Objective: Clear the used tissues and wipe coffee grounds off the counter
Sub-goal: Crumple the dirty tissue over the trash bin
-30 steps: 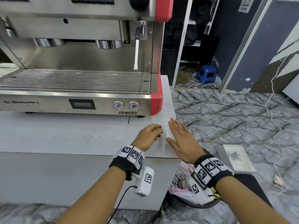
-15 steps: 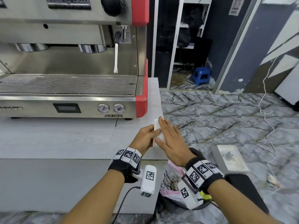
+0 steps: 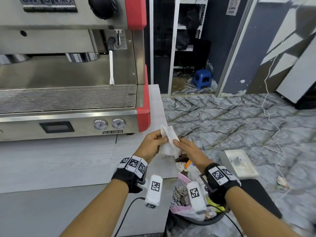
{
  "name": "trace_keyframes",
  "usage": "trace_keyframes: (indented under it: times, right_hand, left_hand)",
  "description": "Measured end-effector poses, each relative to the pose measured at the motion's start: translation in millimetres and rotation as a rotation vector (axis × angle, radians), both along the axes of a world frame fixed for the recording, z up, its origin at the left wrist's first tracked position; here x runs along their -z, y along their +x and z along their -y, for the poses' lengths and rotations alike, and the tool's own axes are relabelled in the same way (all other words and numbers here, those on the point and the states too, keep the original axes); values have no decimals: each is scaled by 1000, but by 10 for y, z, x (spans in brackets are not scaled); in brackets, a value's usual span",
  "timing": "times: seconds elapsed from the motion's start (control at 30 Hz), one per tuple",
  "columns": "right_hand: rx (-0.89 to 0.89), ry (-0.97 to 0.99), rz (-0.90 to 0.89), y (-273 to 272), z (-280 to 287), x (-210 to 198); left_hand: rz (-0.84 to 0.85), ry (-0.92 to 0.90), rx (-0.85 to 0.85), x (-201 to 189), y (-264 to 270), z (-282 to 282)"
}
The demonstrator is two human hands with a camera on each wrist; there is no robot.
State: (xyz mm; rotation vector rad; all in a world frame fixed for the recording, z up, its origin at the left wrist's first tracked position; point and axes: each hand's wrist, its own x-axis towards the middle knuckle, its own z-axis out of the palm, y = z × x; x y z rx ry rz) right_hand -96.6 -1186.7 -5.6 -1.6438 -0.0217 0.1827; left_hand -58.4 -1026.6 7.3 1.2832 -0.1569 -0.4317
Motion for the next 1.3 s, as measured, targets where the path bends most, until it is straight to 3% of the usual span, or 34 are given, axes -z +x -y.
trace_keyframes:
  times: [0.2,0.37,0.77,1.07,1.3]
  right_hand:
    - [167,131,-63,-3,125,-33]
    - [284,122,-36,51,283,-47]
    - [373,80,-3,152,742,68]
    - [283,56,-85,375,1239,399]
    - [164,61,-176,570,1563,806]
  left_hand:
    - [59,79,49,-17,98,166]
    - [98,143,14,9,148,371]
    - [226,406,-142,166,218,917]
    - [195,564,-261,444,213,1434]
    - [25,652,-351,889,336,1766]
